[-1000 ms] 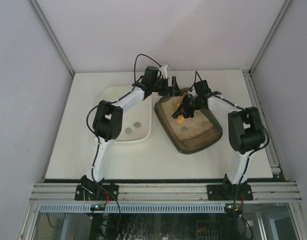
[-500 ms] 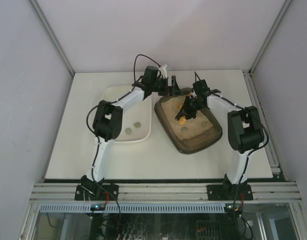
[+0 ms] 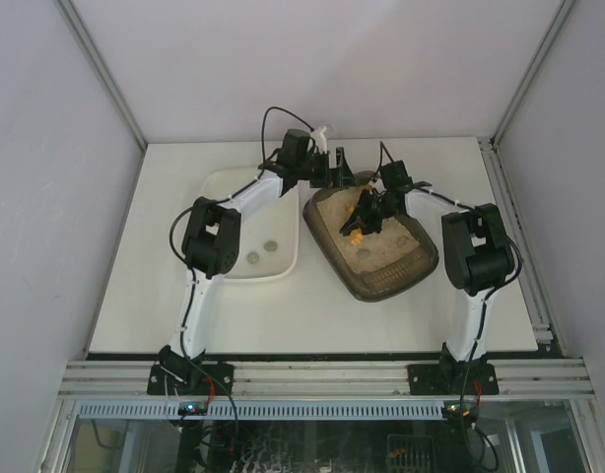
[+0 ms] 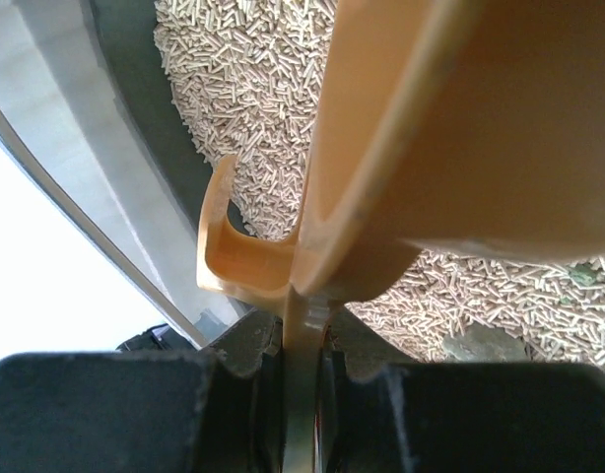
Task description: Clean the litter box
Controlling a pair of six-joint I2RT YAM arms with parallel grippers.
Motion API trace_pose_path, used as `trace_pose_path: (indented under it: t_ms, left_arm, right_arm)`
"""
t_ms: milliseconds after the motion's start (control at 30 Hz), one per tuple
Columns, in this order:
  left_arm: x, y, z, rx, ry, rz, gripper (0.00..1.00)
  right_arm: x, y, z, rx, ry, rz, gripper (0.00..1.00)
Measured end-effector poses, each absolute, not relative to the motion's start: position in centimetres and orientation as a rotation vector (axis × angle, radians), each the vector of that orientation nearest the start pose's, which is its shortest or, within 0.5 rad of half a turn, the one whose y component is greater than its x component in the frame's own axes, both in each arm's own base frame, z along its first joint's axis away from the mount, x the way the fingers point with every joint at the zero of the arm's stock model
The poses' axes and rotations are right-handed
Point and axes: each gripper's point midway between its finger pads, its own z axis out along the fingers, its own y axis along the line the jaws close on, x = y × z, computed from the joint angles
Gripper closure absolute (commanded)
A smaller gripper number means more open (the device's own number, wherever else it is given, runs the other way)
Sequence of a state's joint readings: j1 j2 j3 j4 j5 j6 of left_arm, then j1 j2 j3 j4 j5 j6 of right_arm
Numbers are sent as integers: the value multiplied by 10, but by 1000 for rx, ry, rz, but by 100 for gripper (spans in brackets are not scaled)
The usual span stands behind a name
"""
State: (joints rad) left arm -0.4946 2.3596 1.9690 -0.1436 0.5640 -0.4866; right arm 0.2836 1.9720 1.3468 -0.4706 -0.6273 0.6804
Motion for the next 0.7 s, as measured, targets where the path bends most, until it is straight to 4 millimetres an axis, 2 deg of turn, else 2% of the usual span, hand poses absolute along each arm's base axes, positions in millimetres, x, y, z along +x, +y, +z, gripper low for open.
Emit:
trace_pose_path:
  t_ms: [200,333,433,700]
  left_arm:
    - [499,-385,122,358,2205,-1147,0]
    - [501,-383,121,352,2202,-1150,0]
    - [501,-383,122,354,2199,-1152,0]
    - [500,-383,121,367,2188,-1169,0]
  right_arm:
    - [374,246,63,259,2656,1303,100]
    - [369,239,44,286,2549,1425,100]
    - [370,240,44,257,2457,1509,100]
    - [372,240,43,228,2380,1560,100]
